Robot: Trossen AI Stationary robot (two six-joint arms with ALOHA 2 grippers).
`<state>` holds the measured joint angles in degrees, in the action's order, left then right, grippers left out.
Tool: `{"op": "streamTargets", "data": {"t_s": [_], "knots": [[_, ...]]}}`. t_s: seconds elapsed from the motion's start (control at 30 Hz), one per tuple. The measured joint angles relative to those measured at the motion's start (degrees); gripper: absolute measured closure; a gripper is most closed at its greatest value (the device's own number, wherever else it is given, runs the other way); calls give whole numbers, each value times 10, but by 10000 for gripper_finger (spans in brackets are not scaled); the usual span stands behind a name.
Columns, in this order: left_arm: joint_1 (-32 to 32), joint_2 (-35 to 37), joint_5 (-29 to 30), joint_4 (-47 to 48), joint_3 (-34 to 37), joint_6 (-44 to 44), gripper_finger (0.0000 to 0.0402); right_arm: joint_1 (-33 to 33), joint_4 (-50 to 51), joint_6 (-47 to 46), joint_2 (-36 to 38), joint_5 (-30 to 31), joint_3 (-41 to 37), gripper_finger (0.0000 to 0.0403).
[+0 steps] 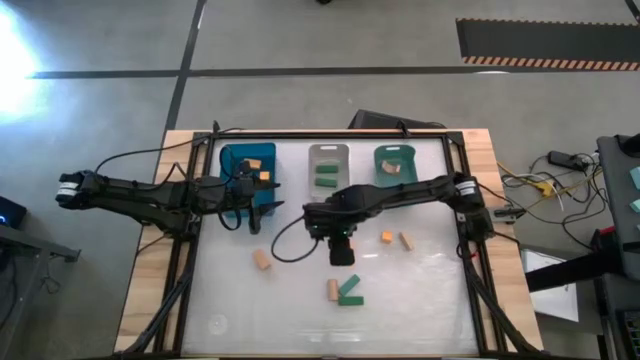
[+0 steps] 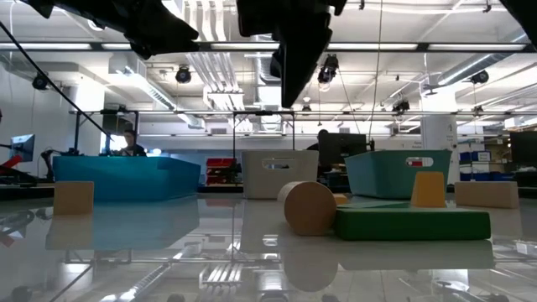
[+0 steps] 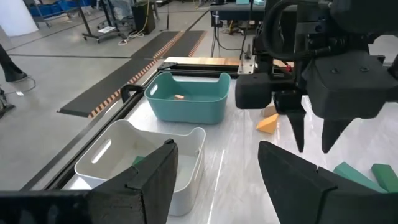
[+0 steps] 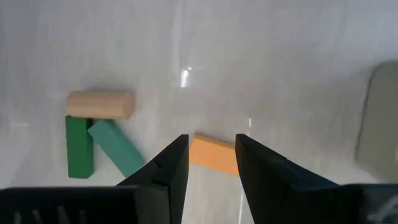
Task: Sort & place blocks by color
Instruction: Put the brown block into the green bin
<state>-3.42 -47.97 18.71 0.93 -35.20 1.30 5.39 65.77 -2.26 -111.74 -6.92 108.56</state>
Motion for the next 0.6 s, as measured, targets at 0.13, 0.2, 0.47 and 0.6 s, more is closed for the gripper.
{"op": "streamTargets", "data": {"t_s": [0.13,0.2,0.47,0.6], "knots": [[0,0,0,0,1,0,194,7,-58,-42,48,35,-87,285],[0,0,0,0,2,0,194,8,-84,-74,77,50,-133,284],[0,0,0,0,4,-2,194,13,-112,-259,205,115,-300,283],[0,0,0,0,7,-2,194,12,-103,-400,264,114,-367,280]]}}
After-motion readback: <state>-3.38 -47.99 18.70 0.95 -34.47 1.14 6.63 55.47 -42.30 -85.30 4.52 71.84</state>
